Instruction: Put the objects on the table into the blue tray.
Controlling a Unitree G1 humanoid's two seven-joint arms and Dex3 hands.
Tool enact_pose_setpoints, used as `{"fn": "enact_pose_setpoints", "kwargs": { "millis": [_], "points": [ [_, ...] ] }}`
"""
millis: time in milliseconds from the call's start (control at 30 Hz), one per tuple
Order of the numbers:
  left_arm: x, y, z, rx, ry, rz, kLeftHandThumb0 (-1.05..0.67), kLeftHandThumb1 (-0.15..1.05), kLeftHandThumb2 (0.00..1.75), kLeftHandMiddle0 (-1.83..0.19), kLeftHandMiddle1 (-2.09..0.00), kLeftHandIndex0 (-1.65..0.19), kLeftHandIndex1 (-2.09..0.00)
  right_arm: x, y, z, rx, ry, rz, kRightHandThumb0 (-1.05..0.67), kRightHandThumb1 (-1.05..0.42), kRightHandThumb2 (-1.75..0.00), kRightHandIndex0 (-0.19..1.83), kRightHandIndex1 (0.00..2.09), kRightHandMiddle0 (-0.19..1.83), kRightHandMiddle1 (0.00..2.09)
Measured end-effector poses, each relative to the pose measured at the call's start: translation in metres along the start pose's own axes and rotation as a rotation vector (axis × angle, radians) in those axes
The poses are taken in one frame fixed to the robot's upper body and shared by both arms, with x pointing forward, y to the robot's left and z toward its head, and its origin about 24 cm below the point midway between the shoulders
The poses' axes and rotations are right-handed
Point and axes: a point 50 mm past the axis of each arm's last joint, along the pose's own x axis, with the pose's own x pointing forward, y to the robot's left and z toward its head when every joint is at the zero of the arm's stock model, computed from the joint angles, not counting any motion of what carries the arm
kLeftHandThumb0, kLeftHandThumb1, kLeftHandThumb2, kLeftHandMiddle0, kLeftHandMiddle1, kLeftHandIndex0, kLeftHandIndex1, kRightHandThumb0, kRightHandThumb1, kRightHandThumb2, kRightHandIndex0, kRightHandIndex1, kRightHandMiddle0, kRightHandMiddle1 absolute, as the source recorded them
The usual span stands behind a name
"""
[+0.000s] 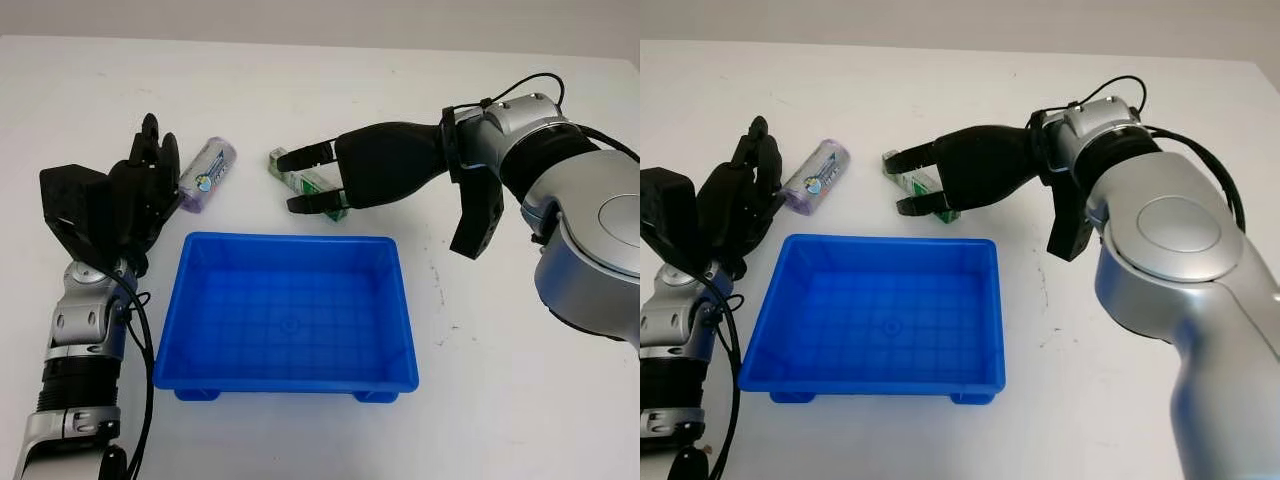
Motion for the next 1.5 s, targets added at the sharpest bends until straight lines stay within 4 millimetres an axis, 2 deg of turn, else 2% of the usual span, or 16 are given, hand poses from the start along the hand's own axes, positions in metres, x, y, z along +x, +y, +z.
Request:
{"fn": "enact_pose_setpoints", "kwargs": {
  "millis": [100, 133, 167, 200, 267, 433, 467, 567, 667, 800, 900, 1100, 1200, 1267, 1400, 1500],
  "points": [
    [-0.003, 0.001, -0.001, 0.001, 0.01, 0.007, -0.78, 1.05, 0.7, 0.19, 0.0, 0.19, 0.0, 0.002, 0.001, 0.003, 0.0, -0.002, -0.002, -0.35, -0.87, -0.06, 0.34, 0.57, 0.3, 0.78],
    [-0.004, 0.001, -0.001, 0.002, 0.012, 0.008, -0.79, 1.05, 0.7, 0.19, 0.0, 0.19, 0.0, 0.003, 0.001, 0.003, -0.003, -0.001, -0.004, -0.35, -0.88, -0.06, 0.35, 0.69, 0.36, 0.86],
    [-0.004, 0.001, -0.001, 0.002, 0.013, 0.008, -0.78, 1.05, 0.7, 0.19, 0.0, 0.19, 0.0, 0.003, 0.001, 0.004, -0.008, -0.001, -0.005, -0.34, -0.88, -0.06, 0.33, 0.9, 0.41, 0.95],
    [-0.005, 0.001, 0.0, 0.002, 0.013, 0.009, -0.78, 1.05, 0.7, 0.19, 0.0, 0.19, 0.0, 0.004, 0.001, 0.004, -0.011, 0.0, -0.006, -0.34, -0.89, -0.06, 0.28, 1.26, 0.46, 1.09],
    [-0.005, 0.001, 0.0, 0.002, 0.013, 0.009, -0.78, 1.05, 0.71, 0.19, 0.0, 0.19, 0.0, 0.007, 0.001, 0.004, -0.01, 0.002, -0.004, -0.36, -0.9, -0.06, 0.3, 1.65, 0.49, 1.28],
    [-0.006, 0.002, -0.002, -0.001, 0.022, 0.014, -0.79, 1.05, 0.7, 0.19, 0.0, 0.19, 0.0, 0.007, 0.003, 0.006, -0.001, 0.011, 0.022, -0.46, -0.95, -0.06, 0.46, 2.0, 0.52, 1.44],
    [-0.007, 0.002, -0.002, -0.001, 0.025, 0.014, -0.79, 1.05, 0.7, 0.19, 0.0, 0.19, 0.0, 0.008, 0.003, 0.006, 0.002, 0.014, 0.023, -0.49, -0.97, -0.06, 0.51, 2.04, 0.51, 1.55],
    [-0.007, 0.002, -0.002, -0.001, 0.026, 0.015, -0.78, 1.05, 0.7, 0.19, 0.0, 0.19, 0.0, 0.008, 0.004, 0.006, 0.004, 0.022, 0.033, -0.55, -1.02, -0.06, 0.6, 2.07, 0.49, 1.68],
    [-0.007, 0.003, -0.003, -0.001, 0.028, 0.019, -0.78, 1.05, 0.71, 0.19, 0.0, 0.19, 0.0, 0.008, 0.004, 0.006, -0.004, 0.024, 0.031, -0.52, -1.03, -0.07, 0.6, 2.03, 0.45, 1.76],
    [-0.009, 0.004, -0.005, 0.0, 0.034, 0.022, -0.79, 1.05, 0.69, 0.19, 0.0, 0.19, 0.0, 0.008, 0.004, 0.008, -0.003, 0.025, 0.019, -0.46, -0.96, -0.05, 0.58, 1.97, 0.47, 1.47],
    [-0.009, 0.005, -0.005, -0.003, 0.033, 0.029, -0.8, 1.05, 0.68, 0.19, 0.0, 0.19, 0.0, 0.008, 0.005, 0.011, -0.007, 0.026, 0.001, -0.43, -0.93, -0.05, 0.54, 2.06, 0.49, 1.38],
    [-0.009, 0.006, -0.005, -0.006, 0.039, 0.031, -0.78, 1.05, 0.69, 0.19, 0.0, 0.19, 0.0, 0.005, 0.007, 0.009, -0.002, 0.049, 0.025, -0.38, -0.9, -0.05, 0.52, 1.95, 0.54, 1.23],
    [-0.009, 0.006, -0.006, -0.008, 0.045, 0.026, -0.78, 1.05, 0.69, 0.19, 0.0, 0.19, 0.0, -0.001, 0.009, 0.008, 0.001, 0.066, 0.045, -0.4, -0.89, -0.05, 0.51, 1.98, 0.56, 1.19],
    [-0.009, 0.006, -0.008, -0.009, 0.051, 0.016, -0.77, 1.05, 0.69, 0.19, 0.0, 0.19, 0.0, -0.007, 0.01, 0.006, 0.012, 0.102, 0.052, -0.42, -0.91, -0.06, 0.51, 1.95, 0.56, 1.27],
    [-0.007, 0.006, -0.009, -0.008, 0.057, 0.003, -0.78, 1.05, 0.69, 0.19, 0.0, 0.19, 0.0, -0.019, 0.012, 0.002, 0.058, 0.193, 0.05, -0.34, -0.93, -0.06, 0.52, 2.0, 0.47, 1.69],
    [-0.006, 0.007, -0.009, 0.004, 0.052, 0.002, -0.77, 1.05, 0.71, 0.19, 0.0, 0.19, 0.0, -0.028, 0.011, -0.002, 0.095, 0.274, 0.013, -0.38, -0.9, -0.05, 0.55, 1.96, 0.45, 1.61]
  ]
}}
